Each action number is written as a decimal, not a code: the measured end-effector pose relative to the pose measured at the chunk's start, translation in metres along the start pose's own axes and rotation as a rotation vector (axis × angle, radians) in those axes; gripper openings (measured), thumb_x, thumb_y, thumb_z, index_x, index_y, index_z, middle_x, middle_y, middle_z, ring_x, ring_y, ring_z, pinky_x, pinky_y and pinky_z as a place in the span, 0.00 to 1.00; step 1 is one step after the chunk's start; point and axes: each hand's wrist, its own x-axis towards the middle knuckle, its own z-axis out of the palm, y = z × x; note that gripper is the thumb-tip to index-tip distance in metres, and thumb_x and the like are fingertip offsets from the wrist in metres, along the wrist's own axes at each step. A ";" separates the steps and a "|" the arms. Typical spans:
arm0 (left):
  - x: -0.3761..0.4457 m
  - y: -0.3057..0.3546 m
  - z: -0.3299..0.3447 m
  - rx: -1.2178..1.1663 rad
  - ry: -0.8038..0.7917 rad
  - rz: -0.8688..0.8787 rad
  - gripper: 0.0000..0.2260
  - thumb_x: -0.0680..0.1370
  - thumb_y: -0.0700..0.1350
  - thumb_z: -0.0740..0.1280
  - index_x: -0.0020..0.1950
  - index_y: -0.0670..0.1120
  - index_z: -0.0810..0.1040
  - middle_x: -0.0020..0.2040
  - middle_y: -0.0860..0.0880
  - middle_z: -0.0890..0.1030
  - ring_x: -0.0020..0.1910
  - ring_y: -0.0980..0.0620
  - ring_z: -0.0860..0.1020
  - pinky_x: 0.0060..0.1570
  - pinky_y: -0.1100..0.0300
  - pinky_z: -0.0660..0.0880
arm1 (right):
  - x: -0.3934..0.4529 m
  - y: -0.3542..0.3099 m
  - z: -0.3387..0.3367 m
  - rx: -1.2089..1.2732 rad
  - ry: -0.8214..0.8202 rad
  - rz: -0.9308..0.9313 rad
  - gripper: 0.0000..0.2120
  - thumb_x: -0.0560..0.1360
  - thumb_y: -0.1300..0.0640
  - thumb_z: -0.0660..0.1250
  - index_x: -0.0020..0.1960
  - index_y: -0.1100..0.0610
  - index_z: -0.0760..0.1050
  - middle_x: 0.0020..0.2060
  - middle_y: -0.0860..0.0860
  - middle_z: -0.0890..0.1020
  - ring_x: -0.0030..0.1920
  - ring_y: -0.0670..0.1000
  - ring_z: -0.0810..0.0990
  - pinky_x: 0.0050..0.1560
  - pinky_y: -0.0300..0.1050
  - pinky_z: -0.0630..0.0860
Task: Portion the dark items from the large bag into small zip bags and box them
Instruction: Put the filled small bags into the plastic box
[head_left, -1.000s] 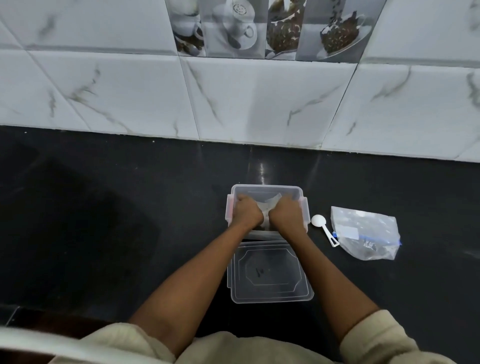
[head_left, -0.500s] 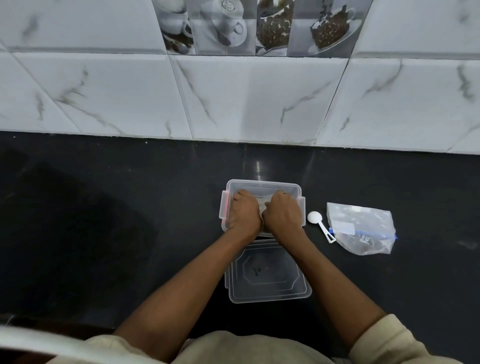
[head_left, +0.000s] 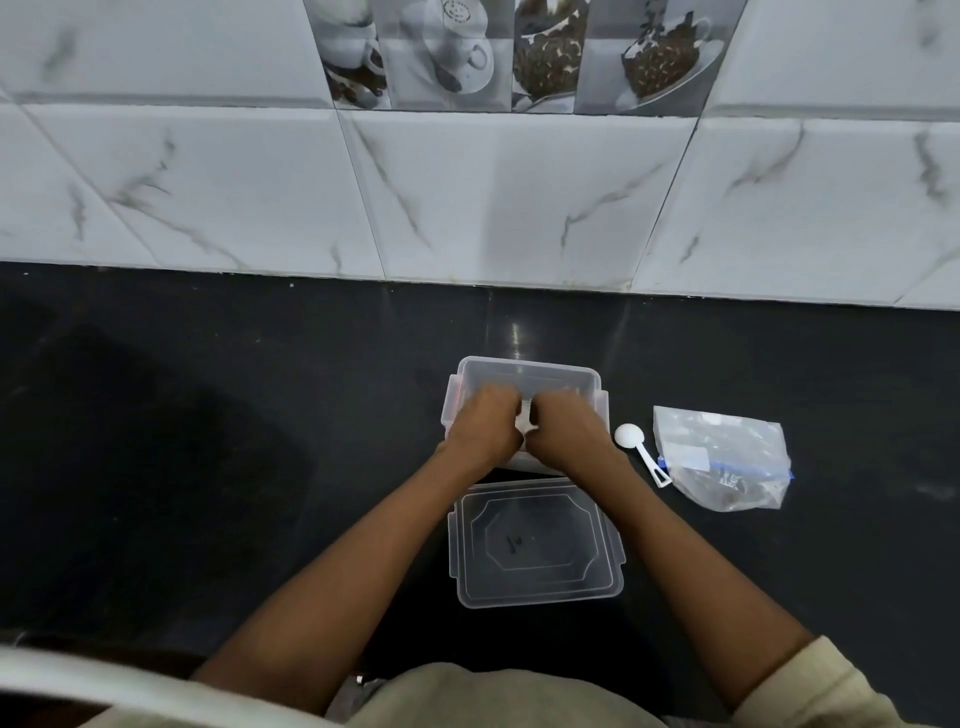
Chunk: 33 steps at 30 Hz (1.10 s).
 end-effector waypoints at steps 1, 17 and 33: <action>0.001 -0.002 0.002 -0.004 -0.065 -0.002 0.08 0.75 0.34 0.69 0.53 0.41 0.81 0.52 0.43 0.83 0.52 0.45 0.81 0.55 0.51 0.79 | 0.000 -0.001 0.002 -0.016 -0.056 0.018 0.03 0.78 0.62 0.67 0.50 0.59 0.79 0.50 0.56 0.83 0.49 0.53 0.81 0.49 0.43 0.75; 0.000 -0.010 0.006 0.095 -0.191 -0.084 0.10 0.81 0.47 0.64 0.55 0.45 0.82 0.52 0.46 0.83 0.49 0.46 0.81 0.54 0.49 0.80 | 0.013 0.005 0.011 -0.034 -0.043 0.067 0.18 0.81 0.55 0.66 0.67 0.62 0.73 0.66 0.60 0.76 0.63 0.57 0.77 0.66 0.48 0.73; -0.005 -0.001 -0.003 0.188 -0.335 -0.119 0.11 0.82 0.47 0.61 0.60 0.46 0.79 0.55 0.46 0.81 0.53 0.44 0.79 0.59 0.44 0.77 | 0.009 -0.004 0.021 -0.018 -0.113 0.192 0.14 0.81 0.57 0.64 0.65 0.60 0.77 0.59 0.57 0.82 0.57 0.56 0.81 0.56 0.47 0.76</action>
